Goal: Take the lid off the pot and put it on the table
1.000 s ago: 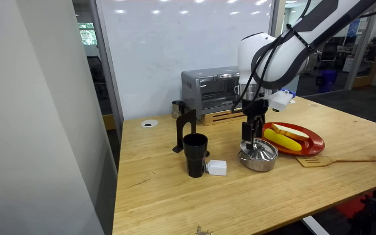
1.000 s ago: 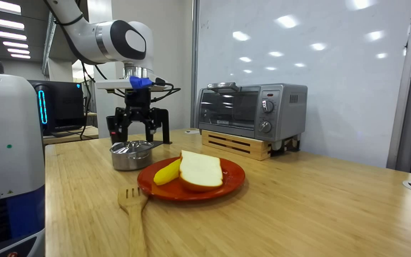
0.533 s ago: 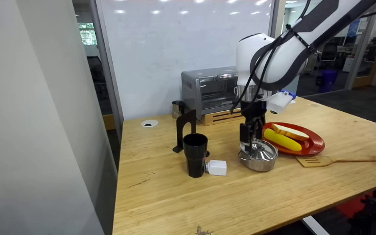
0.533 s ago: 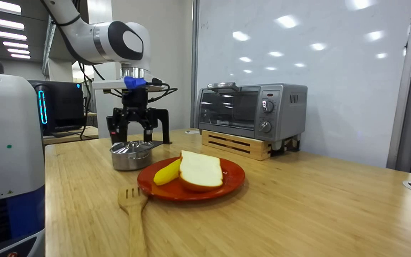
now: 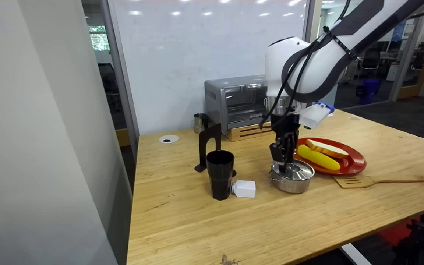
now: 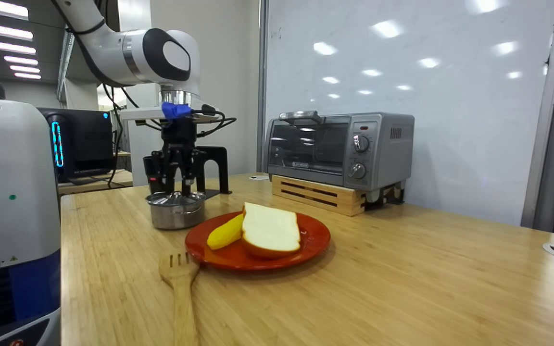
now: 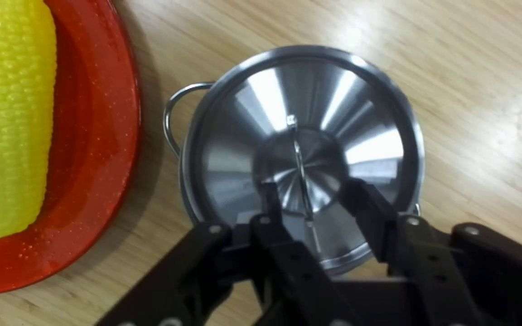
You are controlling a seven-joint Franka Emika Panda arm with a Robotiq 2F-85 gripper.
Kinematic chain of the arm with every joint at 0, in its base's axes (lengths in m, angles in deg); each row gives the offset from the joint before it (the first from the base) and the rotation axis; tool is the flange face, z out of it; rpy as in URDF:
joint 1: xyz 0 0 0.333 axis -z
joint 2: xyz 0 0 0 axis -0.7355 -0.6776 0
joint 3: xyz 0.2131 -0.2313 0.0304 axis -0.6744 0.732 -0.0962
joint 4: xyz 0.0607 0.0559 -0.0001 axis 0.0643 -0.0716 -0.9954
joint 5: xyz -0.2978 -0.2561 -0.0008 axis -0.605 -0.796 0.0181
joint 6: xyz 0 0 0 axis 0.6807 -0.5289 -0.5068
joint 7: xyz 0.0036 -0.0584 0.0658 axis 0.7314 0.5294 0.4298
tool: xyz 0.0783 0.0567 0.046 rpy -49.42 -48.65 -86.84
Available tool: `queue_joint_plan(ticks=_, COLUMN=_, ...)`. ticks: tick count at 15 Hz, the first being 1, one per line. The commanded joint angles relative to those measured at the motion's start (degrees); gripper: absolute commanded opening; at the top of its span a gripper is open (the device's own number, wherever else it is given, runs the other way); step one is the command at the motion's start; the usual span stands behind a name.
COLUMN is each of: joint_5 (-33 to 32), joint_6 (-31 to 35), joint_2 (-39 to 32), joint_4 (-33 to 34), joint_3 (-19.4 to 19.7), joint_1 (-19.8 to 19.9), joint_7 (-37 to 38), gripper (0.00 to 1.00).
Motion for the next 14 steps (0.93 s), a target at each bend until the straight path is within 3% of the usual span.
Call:
queue_joint_plan(ticks=1, joint_5=0.01, joint_6=-0.82, joint_2=0.3, joint_4=-0.37, joint_3=0.15, joint_1=0.24, joint_7=1.15, gripper=0.16)
queue_joint_plan(ticks=3, joint_5=-0.03, joint_6=-1.01, joint_2=0.45, joint_4=-0.33, joint_3=0.35, joint_1=0.37, joint_7=1.72, gripper=0.02)
queue_joint_plan(ticks=4, joint_5=0.1, joint_6=-1.17, joint_2=0.51, joint_4=-0.22, joint_3=0.47, joint_1=0.47, joint_7=1.84, gripper=0.01)
queue_joint_plan(ticks=9, joint_5=0.36, joint_6=-2.64, joint_2=1.36, joint_4=-0.38, joint_3=1.11, joint_1=0.96, joint_7=2.26, gripper=0.01)
queue_joint_plan(ticks=14, joint_5=-1.44, joint_6=-10.32, joint_2=9.74, joint_4=-2.23, joint_3=0.71, joint_1=0.26, joint_7=1.94, gripper=0.01)
